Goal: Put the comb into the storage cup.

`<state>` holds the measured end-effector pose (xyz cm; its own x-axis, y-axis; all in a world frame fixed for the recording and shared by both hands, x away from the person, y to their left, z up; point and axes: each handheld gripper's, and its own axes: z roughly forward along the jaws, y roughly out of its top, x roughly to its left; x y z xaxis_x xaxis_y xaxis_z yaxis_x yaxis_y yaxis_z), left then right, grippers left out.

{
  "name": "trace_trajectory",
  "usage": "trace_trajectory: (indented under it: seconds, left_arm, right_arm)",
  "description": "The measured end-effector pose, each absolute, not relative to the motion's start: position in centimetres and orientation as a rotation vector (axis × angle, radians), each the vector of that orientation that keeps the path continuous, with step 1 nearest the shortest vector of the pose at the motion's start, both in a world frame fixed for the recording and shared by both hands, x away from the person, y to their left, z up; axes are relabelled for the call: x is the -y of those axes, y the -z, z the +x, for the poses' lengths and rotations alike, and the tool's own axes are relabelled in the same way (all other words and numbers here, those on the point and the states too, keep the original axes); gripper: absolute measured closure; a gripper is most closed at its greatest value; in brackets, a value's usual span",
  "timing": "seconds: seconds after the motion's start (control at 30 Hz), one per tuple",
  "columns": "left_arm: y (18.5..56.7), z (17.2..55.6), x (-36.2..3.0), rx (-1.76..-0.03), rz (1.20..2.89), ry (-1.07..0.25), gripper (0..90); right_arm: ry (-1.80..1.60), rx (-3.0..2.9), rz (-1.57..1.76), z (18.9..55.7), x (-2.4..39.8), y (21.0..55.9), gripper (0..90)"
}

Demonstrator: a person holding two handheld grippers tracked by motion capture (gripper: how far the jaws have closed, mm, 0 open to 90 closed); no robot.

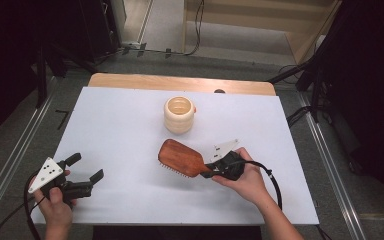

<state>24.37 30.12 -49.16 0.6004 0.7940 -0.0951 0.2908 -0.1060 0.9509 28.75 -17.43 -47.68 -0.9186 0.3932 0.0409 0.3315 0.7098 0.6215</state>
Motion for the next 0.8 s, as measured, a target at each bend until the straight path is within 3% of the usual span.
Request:
trace_trajectory:
  seconds: [0.5, 0.8]
  left_arm:
    - [48.4, 24.2, -29.8, -0.903, 1.647, -0.538, 0.0]
    - [47.3, 23.7, -27.5, -0.847, 1.734, -0.597, 0.0]
  right_arm:
    - [-1.191, -2.684, 0.681, 28.2, 18.2, 47.7, 70.0]
    - [-1.310, -2.577, 0.714, 27.6, 18.8, 48.0, 70.0]
